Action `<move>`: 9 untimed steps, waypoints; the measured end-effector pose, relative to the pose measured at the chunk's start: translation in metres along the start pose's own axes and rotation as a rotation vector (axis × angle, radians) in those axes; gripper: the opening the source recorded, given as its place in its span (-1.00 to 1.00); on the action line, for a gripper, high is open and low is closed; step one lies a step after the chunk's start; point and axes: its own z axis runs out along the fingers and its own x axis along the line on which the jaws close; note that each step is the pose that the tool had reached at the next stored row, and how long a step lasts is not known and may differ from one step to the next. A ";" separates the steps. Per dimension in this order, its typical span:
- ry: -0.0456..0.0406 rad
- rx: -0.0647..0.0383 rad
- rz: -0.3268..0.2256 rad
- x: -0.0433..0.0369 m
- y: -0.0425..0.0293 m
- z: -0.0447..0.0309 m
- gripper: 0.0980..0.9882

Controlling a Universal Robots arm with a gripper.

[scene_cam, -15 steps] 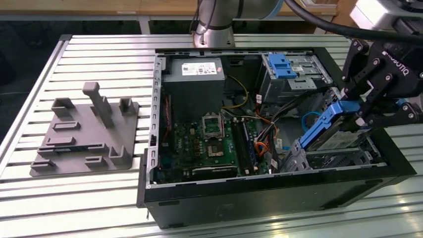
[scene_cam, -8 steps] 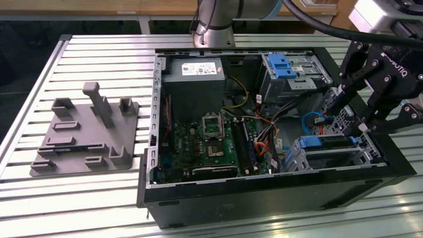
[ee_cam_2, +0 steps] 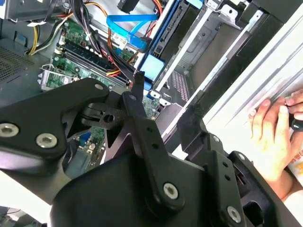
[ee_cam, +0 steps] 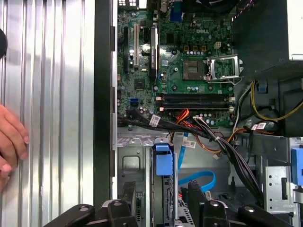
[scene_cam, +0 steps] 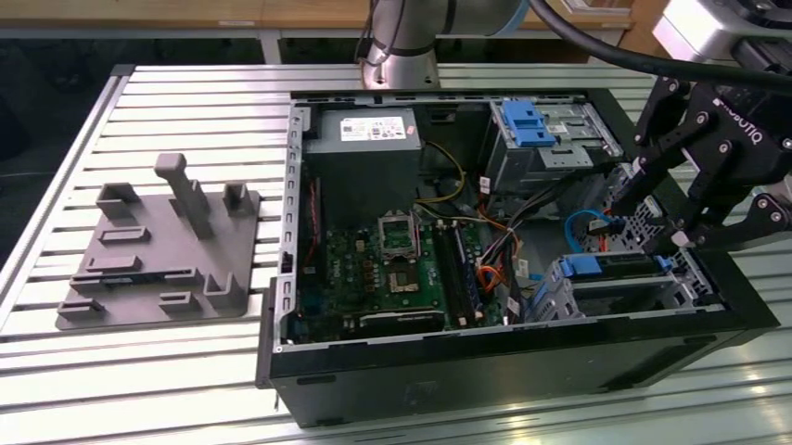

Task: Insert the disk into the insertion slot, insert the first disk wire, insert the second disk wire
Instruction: 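Insert the disk into the insertion slot, then insert the first disk wire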

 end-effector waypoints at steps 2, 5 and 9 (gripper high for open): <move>0.0001 0.000 0.000 0.0000 0.0000 0.0000 0.03; 0.0000 0.000 0.000 0.0000 0.0000 0.0006 0.03; 0.0000 0.000 0.000 0.0000 0.0000 0.0007 0.03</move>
